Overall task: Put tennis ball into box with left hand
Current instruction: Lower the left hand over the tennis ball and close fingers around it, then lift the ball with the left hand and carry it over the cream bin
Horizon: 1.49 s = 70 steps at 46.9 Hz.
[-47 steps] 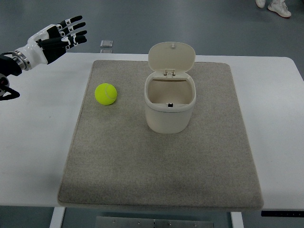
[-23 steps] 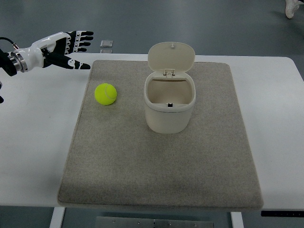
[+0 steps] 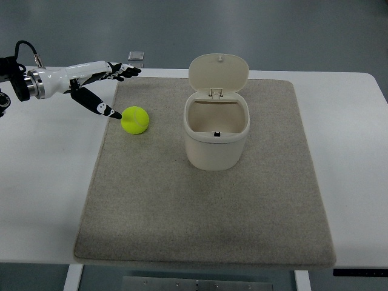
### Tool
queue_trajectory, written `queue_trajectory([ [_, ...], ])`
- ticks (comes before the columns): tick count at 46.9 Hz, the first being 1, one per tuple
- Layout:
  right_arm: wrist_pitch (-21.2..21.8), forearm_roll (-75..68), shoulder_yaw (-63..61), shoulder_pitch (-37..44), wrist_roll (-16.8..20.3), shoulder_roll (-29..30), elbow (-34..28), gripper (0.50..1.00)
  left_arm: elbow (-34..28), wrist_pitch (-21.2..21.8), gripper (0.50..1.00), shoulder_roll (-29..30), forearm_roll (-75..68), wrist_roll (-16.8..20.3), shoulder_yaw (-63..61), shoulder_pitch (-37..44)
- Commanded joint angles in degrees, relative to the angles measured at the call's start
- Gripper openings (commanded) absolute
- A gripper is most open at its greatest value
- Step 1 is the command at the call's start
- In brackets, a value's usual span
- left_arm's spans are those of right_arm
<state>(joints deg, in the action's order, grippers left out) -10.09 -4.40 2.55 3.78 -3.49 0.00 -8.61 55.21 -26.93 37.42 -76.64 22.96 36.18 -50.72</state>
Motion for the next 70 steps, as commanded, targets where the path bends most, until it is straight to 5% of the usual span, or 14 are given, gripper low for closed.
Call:
queue_trajectory([
  [1, 0.0, 0.0, 0.0, 0.0, 0.0, 0.0, 0.0, 0.901, 1.0, 2.0, 0.969, -0.1, -3.8, -0.1, -3.3, -0.6],
  [11, 0.0, 0.0, 0.0, 0.0, 0.0, 0.0, 0.0, 0.901, 1.3, 13.7, 0.971, -1.2, -13.1, -0.1, -7.4, -0.5],
  [32, 0.0, 0.0, 0.0, 0.0, 0.1, 0.0, 0.0, 0.901, -2.3, 14.2, 0.939, -4.9, -17.8, -0.4, -10.3, -2.3],
  [43, 0.0, 0.0, 0.0, 0.0, 0.0, 0.0, 0.0, 0.901, -2.9, 14.2, 0.748, -5.3, -19.7, -0.5, -10.8, -2.4],
  [53, 0.0, 0.0, 0.0, 0.0, 0.0, 0.0, 0.0, 0.903, -2.9, 14.2, 0.66, -5.4, -19.7, -0.6, -11.5, -2.5],
  [62, 0.0, 0.0, 0.0, 0.0, 0.0, 0.0, 0.0, 0.903, -2.9, 14.2, 0.519, -5.0, -19.5, -0.6, -11.5, -4.6],
  [70, 0.0, 0.0, 0.0, 0.0, 0.1, 0.0, 0.0, 0.901, -0.9, 14.2, 0.5, -3.3, -18.9, -0.4, -11.4, -6.2],
])
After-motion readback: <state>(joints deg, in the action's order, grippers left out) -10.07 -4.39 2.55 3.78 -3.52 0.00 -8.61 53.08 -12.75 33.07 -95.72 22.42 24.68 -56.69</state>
